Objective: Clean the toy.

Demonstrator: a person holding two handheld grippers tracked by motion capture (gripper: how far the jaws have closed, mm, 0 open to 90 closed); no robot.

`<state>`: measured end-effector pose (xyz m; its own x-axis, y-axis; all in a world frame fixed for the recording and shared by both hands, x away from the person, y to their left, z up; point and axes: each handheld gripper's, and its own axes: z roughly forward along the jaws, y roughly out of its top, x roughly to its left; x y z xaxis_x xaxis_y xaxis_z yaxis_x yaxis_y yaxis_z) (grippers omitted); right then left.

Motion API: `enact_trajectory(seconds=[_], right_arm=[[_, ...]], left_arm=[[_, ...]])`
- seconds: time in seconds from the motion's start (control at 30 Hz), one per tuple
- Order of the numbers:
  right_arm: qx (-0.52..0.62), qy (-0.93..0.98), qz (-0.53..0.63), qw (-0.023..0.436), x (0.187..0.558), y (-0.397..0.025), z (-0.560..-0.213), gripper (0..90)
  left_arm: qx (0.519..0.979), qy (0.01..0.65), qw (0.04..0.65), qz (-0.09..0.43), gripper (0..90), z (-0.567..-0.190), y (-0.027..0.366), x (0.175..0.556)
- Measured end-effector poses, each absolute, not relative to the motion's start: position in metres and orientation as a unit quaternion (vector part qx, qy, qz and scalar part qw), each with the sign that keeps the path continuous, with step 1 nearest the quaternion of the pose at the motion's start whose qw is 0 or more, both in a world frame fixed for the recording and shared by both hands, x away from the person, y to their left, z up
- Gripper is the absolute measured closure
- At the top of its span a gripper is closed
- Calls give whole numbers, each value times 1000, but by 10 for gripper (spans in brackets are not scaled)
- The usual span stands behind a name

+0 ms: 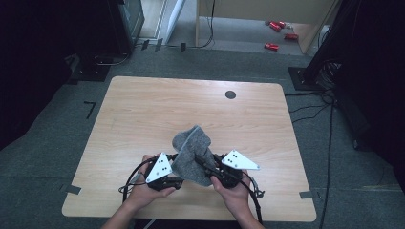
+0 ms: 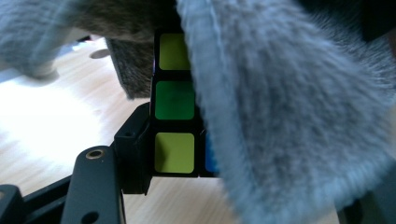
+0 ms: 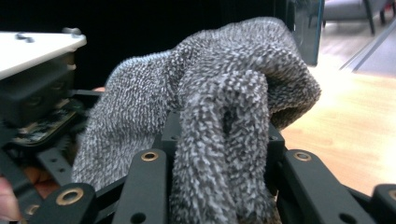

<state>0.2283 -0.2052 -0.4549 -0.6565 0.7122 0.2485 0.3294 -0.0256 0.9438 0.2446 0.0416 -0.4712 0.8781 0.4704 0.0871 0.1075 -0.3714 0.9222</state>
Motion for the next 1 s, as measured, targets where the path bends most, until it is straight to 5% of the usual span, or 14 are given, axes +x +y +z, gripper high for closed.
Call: enact_trajectory(seconds=[0.2, 0.33, 0.5, 0.83, 1.0], right_arm=[[415, 696, 546, 211, 236, -219, -460, 659], [302, 734, 543, 273, 215, -188, -439, 648], [208, 792, 464, 336, 198, -150, -455, 636], [288, 777, 442, 344, 226, -184, -453, 639], [343, 717, 558, 240, 231, -210, -447, 637]], left_arm=[[825, 199, 485, 212, 349, -470, 41, 248], [846, 205, 444, 210, 349, -474, 27, 246], [864, 198, 410, 214, 349, -474, 14, 239], [849, 200, 450, 190, 350, -475, 24, 242], [819, 184, 519, 161, 350, -471, 32, 242]])
